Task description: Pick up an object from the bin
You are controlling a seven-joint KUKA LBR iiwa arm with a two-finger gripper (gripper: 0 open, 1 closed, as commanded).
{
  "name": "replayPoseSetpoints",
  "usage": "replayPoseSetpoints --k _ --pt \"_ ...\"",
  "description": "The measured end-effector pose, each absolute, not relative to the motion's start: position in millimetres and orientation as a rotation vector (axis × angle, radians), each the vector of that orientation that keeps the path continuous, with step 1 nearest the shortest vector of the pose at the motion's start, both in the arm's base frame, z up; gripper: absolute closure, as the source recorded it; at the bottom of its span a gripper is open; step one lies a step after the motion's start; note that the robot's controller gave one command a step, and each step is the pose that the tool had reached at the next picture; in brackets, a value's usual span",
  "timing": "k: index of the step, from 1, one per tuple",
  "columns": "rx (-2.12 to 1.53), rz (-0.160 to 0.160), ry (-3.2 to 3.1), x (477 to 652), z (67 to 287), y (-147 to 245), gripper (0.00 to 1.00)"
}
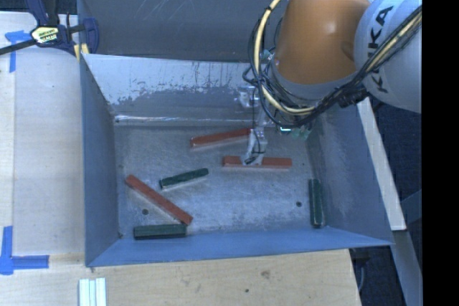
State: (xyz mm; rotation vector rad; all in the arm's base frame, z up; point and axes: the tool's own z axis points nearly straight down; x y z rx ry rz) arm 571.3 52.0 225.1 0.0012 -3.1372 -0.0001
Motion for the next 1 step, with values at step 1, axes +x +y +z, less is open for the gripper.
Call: replayPoseSetpoints --k 1 --pt "-0.014 -0.002 -3.141 627.3 114.3 84.2 0.00"
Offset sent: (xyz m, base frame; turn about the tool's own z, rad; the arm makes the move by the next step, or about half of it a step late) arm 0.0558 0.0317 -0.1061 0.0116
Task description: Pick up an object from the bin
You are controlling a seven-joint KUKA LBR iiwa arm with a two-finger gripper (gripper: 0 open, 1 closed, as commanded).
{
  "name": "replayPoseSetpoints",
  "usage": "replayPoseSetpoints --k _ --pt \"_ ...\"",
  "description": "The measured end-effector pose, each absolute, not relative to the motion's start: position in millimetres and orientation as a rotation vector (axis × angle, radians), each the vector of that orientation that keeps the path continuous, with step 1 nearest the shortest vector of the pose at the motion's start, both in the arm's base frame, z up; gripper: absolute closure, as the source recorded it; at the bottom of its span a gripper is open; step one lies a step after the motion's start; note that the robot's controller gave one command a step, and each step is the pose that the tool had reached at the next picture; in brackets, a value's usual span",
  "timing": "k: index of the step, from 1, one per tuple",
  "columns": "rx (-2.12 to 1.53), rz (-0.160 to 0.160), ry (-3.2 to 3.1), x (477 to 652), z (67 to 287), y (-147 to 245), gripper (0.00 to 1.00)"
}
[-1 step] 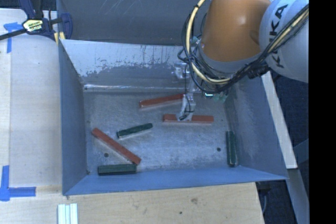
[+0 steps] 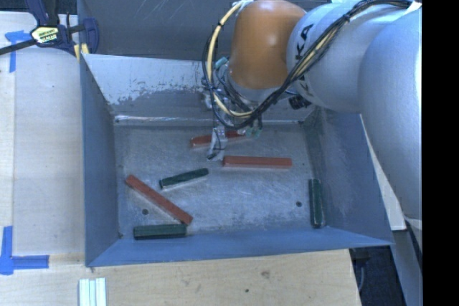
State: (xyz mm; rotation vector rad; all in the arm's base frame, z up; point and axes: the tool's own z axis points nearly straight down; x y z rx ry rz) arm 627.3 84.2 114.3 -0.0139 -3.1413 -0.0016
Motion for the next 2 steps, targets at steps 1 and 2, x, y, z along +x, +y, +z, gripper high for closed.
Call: replayPoseSetpoints --k 1,2 --pt "0.011 0.002 -3.140 602.4 67.4 44.4 0.00" --pt "0.013 -0.001 -3.150 605.7 72.1 46.9 1.00"
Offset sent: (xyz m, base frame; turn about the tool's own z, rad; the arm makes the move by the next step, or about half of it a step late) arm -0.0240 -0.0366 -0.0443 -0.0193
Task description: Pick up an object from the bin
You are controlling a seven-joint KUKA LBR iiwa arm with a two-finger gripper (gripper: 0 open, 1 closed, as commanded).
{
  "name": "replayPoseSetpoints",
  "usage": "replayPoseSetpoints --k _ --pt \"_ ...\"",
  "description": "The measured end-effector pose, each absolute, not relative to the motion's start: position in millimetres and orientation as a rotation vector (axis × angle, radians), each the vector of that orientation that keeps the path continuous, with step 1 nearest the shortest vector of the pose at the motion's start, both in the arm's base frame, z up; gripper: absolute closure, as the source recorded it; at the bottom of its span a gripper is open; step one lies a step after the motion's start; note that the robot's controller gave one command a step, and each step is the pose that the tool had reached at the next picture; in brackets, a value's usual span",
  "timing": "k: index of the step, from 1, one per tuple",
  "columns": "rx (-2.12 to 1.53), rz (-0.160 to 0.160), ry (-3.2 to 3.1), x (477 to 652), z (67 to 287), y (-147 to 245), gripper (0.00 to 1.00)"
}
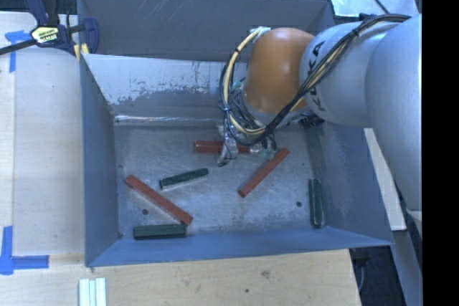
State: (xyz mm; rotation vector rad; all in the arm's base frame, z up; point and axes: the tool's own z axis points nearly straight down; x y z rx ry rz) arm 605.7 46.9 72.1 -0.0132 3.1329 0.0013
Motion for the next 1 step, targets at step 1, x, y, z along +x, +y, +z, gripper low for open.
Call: replayPoseSetpoints --k 1 --pt "-0.083 0.002 3.127 598.4 218.5 72.3 1.00"
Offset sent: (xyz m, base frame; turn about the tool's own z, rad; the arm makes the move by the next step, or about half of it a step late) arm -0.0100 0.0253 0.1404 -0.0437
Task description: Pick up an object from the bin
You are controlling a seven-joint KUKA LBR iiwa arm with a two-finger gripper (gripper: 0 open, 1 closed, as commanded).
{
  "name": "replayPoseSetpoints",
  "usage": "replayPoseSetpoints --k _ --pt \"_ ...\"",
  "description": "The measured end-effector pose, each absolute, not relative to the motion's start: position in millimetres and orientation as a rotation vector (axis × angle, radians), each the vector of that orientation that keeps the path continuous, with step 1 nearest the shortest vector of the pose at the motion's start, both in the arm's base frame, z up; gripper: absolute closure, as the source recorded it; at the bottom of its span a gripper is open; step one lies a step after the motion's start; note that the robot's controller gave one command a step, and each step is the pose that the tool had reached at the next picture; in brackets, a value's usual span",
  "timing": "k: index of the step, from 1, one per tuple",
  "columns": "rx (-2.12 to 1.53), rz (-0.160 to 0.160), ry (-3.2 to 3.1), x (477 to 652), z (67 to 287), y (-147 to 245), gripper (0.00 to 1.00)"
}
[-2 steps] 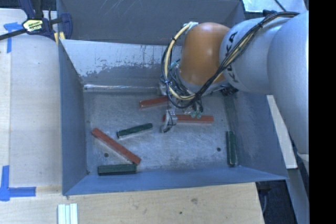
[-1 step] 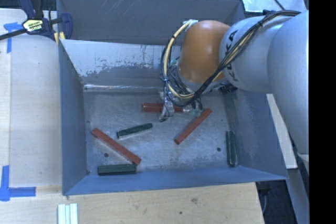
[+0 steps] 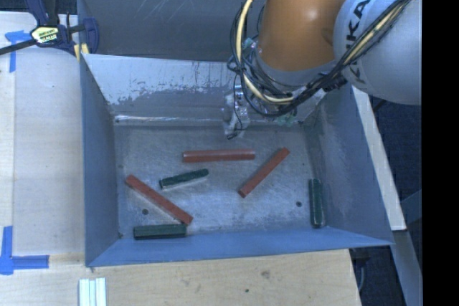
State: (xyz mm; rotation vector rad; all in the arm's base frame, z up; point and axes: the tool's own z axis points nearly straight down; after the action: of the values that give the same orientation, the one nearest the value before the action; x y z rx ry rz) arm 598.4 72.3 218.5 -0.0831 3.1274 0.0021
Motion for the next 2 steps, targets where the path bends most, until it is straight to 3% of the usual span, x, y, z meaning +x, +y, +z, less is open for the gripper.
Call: replayPoseSetpoints --k 1,2 --pt "-0.089 0.002 3.149 536.7 136.6 121.8 1.00" --pt "0.047 -0.002 3.146 487.7 89.5 141.3 1.00"
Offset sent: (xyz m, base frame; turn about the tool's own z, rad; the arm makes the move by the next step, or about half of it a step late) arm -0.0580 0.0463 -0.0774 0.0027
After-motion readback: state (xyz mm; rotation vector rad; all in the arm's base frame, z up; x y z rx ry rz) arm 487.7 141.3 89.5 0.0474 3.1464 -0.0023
